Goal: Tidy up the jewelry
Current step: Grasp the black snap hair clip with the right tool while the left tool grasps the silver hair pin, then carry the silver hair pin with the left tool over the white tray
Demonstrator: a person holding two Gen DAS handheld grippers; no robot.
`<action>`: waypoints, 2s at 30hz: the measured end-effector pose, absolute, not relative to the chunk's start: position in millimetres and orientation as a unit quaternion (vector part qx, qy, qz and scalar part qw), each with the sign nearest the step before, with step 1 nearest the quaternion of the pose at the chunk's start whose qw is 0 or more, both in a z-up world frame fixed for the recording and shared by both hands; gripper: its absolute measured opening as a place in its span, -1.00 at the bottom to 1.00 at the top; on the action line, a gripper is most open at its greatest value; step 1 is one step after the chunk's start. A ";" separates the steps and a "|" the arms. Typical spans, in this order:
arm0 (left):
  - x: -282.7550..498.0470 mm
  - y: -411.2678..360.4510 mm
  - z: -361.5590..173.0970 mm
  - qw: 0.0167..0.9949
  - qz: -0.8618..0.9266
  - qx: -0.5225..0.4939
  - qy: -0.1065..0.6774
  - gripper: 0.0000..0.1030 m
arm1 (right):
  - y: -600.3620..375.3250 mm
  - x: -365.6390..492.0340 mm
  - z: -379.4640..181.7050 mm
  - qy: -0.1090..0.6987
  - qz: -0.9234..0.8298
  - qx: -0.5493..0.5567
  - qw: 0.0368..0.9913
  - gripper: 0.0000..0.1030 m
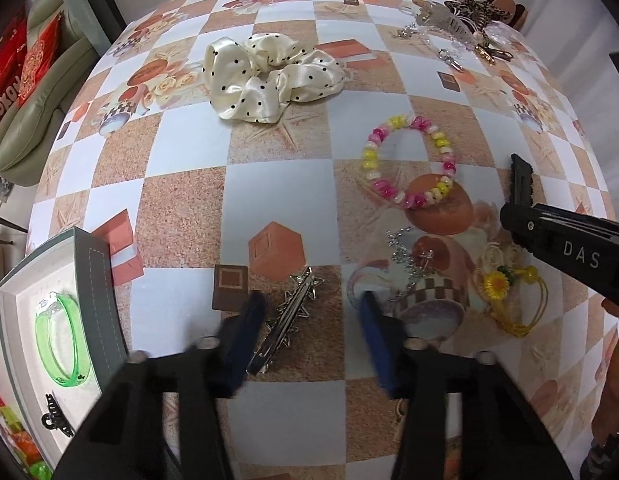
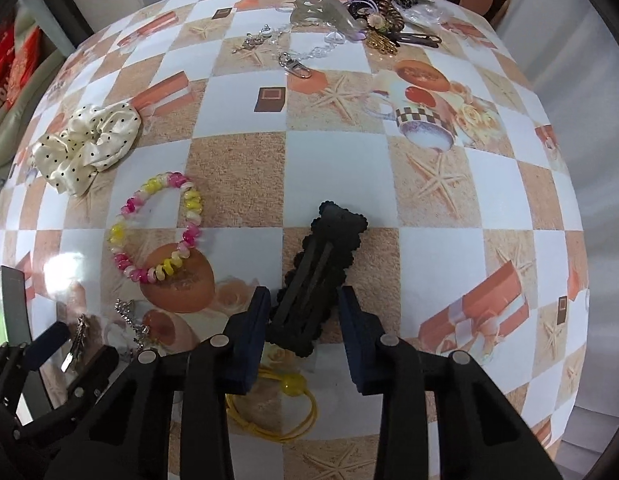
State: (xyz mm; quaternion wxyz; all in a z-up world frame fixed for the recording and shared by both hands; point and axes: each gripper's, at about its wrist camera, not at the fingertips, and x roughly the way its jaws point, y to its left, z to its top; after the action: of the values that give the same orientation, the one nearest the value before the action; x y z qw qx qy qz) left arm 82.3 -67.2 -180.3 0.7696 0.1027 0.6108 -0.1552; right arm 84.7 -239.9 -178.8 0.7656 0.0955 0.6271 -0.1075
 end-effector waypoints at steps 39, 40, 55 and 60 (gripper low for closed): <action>65.8 -41.2 -177.8 0.774 -0.102 0.090 0.619 0.94 | -269.9 44.8 -150.4 0.605 -0.032 0.197 0.770 -0.29; 67.0 -42.6 -183.1 0.769 -0.102 0.092 0.624 0.77 | -270.2 44.3 -150.2 0.605 -0.033 0.198 0.770 -0.29; 63.5 -52.0 -178.7 0.769 -0.167 0.072 0.613 -0.58 | -267.0 38.4 -140.6 0.603 -0.022 0.197 0.773 -0.29; 62.2 -37.3 -154.7 0.781 -0.165 0.036 0.601 -0.67 | -260.8 39.1 -131.1 0.598 -0.011 0.193 0.778 -0.29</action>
State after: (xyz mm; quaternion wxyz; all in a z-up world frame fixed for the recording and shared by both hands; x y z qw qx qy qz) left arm 62.2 -37.3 -154.7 0.7813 0.0362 0.6008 -0.1651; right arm 39.1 -260.8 -131.1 0.7777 0.1933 0.5981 -0.0113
